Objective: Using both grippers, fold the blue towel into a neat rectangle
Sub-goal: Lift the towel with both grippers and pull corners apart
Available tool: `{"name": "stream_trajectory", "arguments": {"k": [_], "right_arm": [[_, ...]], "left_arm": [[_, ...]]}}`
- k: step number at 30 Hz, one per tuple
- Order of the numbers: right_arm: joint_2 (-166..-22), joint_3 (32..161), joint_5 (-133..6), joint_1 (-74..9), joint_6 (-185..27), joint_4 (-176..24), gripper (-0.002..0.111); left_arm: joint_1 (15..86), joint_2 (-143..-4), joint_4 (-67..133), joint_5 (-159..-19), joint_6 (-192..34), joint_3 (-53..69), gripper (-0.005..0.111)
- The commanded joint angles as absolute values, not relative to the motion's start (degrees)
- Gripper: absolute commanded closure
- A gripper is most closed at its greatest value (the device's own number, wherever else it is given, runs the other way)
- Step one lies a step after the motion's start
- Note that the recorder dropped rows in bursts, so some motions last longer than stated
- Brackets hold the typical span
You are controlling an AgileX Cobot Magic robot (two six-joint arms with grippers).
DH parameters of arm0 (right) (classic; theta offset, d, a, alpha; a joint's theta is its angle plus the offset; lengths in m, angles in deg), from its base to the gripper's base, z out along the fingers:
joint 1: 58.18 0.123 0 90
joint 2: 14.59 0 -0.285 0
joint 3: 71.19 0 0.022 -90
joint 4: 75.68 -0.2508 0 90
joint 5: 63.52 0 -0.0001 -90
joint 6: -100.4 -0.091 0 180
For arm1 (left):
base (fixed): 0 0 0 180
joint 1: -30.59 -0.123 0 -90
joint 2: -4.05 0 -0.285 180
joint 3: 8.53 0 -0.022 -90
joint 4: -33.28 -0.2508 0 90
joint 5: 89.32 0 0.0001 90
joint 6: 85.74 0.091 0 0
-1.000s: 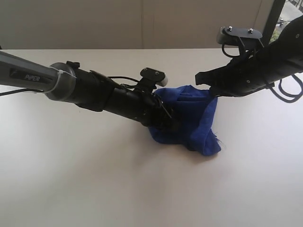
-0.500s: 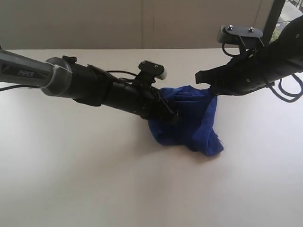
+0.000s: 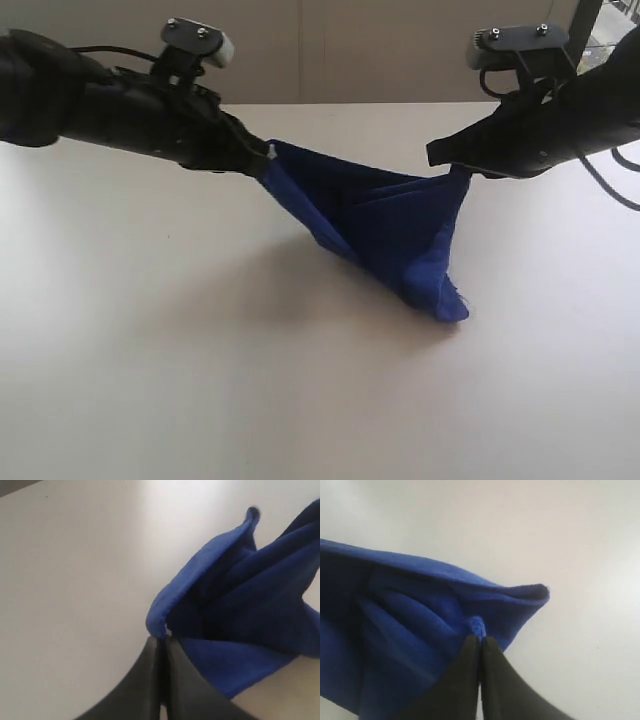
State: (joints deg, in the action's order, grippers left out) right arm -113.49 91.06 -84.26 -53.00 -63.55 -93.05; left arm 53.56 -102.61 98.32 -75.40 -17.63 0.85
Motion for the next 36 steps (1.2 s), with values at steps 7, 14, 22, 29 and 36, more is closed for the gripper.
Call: {"name": "stream_trajectory", "arguments": {"k": [7, 14, 22, 29, 36], "right_arm": [[-103.5, 90.9, -85.7, -52.9, -62.7, -90.3, 0.108], [-95.4, 90.9, -91.9, -52.9, -62.7, -86.1, 0.108], [-84.2, 90.9, -102.0, -52.9, -62.6, -81.7, 0.108], [-71.4, 90.9, -109.1, -52.9, -59.3, -80.0, 0.108], [-56.4, 91.0, -116.7, -52.9, -55.5, -80.0, 0.108]], "left_arm": [[43.2, -90.7, 86.7, -59.4, -24.0, 2.1, 0.107], [43.2, -82.6, 73.8, -56.7, -32.9, 2.1, 0.107], [43.2, -71.4, 62.5, -49.2, -42.2, 2.1, 0.107], [43.2, -60.9, 52.0, -38.8, -50.2, 2.1, 0.107], [43.2, -46.1, 38.6, -29.1, -56.8, 0.7, 0.107]]}}
